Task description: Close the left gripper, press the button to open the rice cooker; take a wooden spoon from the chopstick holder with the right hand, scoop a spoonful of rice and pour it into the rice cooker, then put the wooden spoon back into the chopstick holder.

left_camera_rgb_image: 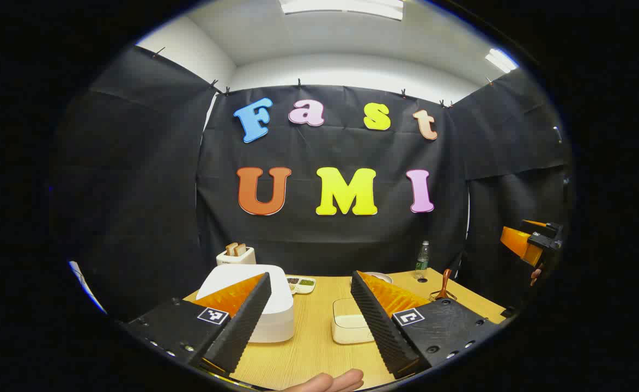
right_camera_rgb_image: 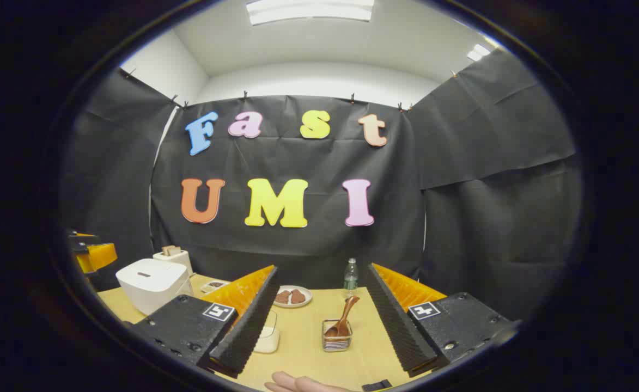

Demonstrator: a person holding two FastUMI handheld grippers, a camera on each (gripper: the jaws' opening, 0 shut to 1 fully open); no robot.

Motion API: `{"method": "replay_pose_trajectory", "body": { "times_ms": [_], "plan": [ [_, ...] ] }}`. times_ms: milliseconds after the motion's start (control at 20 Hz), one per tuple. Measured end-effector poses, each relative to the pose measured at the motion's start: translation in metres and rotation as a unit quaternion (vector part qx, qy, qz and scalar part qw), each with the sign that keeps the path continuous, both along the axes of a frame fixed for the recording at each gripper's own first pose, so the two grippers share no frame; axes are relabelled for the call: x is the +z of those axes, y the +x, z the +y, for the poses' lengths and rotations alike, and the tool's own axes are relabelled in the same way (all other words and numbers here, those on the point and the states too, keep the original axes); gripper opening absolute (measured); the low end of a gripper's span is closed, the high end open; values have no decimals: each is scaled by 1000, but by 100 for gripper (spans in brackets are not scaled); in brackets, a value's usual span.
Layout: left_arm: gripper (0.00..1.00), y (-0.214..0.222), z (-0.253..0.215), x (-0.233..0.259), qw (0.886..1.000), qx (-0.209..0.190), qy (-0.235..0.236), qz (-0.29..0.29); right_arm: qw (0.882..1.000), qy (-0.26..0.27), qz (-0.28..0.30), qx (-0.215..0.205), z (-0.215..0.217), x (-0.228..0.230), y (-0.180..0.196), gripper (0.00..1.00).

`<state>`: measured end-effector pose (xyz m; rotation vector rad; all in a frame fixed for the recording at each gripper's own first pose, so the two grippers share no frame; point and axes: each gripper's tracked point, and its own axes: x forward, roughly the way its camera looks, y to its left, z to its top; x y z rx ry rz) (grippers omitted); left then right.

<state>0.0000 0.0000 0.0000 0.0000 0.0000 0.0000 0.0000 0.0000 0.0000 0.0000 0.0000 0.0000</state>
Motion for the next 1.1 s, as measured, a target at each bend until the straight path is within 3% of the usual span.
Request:
{"method": "replay_pose_trajectory", "body": {
  "times_ms": [550, 850, 1100],
  "plan": [
    [94, -1, 10, 1, 1000, 9, 2, -3, 1000, 3, 4, -3, -12, -7, 2, 100],
    [94, -1, 26, 11, 999, 19, -37, -17, 1000, 7, 0, -5, -21, -12, 1, 98],
    [94, 8, 49, 8, 999, 33, -29, -9, 1000, 2, 4, -13, -31, -23, 4, 100]
  ]
}}
